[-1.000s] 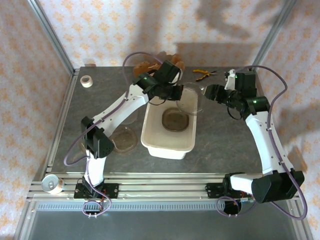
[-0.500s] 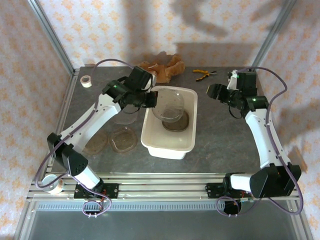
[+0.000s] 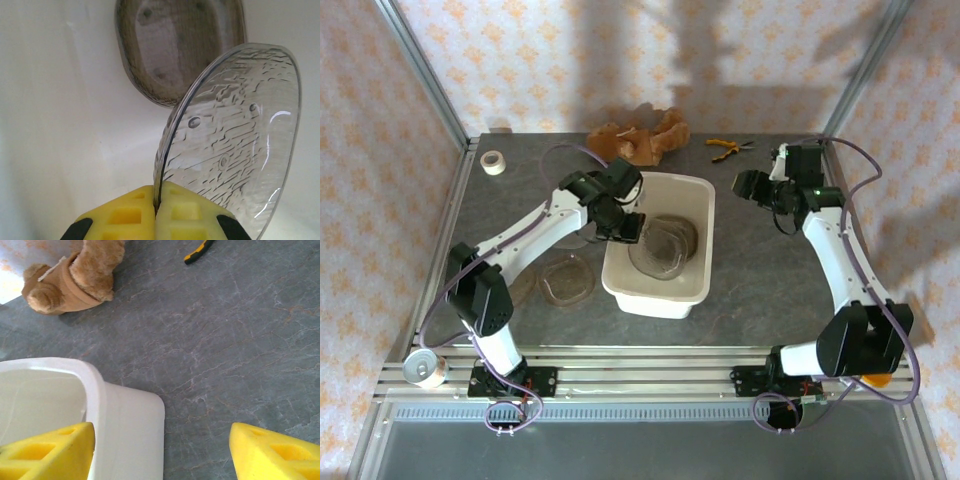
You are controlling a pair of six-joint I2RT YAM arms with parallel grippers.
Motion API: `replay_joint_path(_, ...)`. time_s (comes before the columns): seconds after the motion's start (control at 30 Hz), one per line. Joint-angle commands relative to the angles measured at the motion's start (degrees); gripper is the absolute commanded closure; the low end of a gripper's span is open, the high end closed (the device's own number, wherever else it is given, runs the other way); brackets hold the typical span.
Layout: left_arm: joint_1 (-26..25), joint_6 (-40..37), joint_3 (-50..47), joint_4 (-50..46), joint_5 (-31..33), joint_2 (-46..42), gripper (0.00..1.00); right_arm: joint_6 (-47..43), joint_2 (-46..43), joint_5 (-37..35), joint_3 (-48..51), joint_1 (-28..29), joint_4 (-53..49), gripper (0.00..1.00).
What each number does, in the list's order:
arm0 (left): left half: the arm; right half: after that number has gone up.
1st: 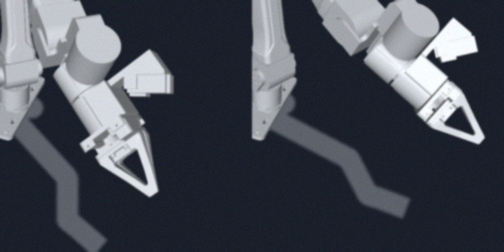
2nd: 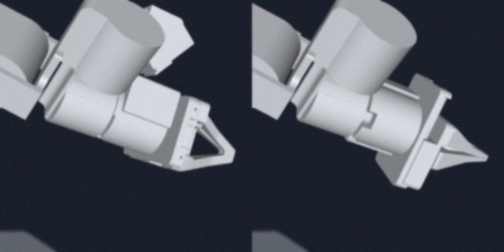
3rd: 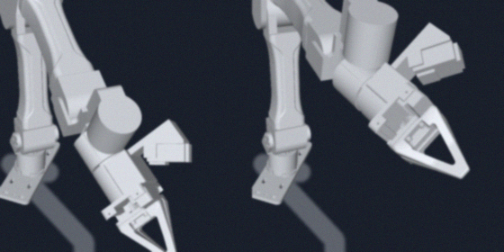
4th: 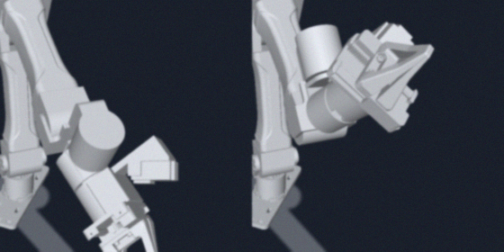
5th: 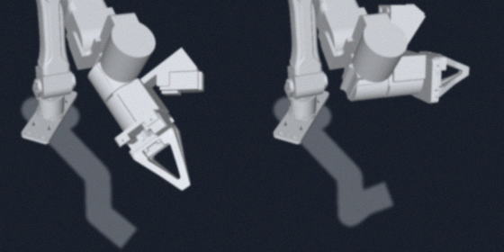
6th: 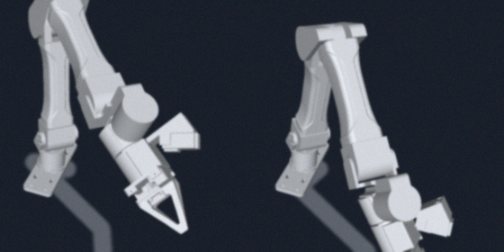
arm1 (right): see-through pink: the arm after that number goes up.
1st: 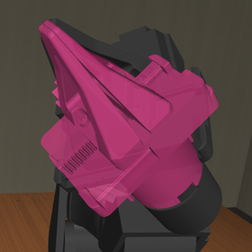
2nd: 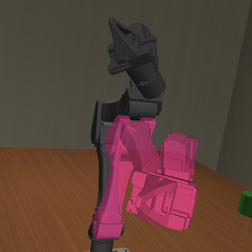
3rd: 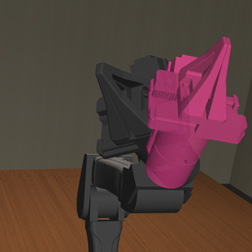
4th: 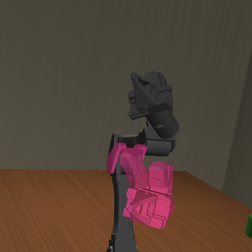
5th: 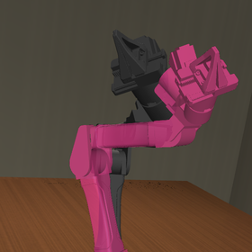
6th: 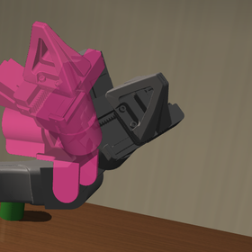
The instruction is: Place the plates into the plastic bin on the countertop
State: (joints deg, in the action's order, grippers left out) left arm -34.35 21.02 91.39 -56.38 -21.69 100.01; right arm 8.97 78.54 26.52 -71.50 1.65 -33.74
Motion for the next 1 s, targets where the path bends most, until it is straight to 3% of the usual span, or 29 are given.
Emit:
replay_joint_path(0.0,-1.04,-1.91,-0.95,-2.32,-2.20,2.26,1.00,0.32,1.21,-2.53,0.31,-0.42,1.82,0.29)
replay_joint_path(0.67,-5.35,-0.86,-0.63,0.07,-2.56,8.98,1.00,0.42,7.30,-3.15,-1.35,-0.77,2.88,0.29)
replay_joint_path(0.97,-6.92,1.47,4.54,-3.10,2.49,11.31,1.00,-0.41,8.19,-3.06,-1.88,-0.95,2.56,0.29)
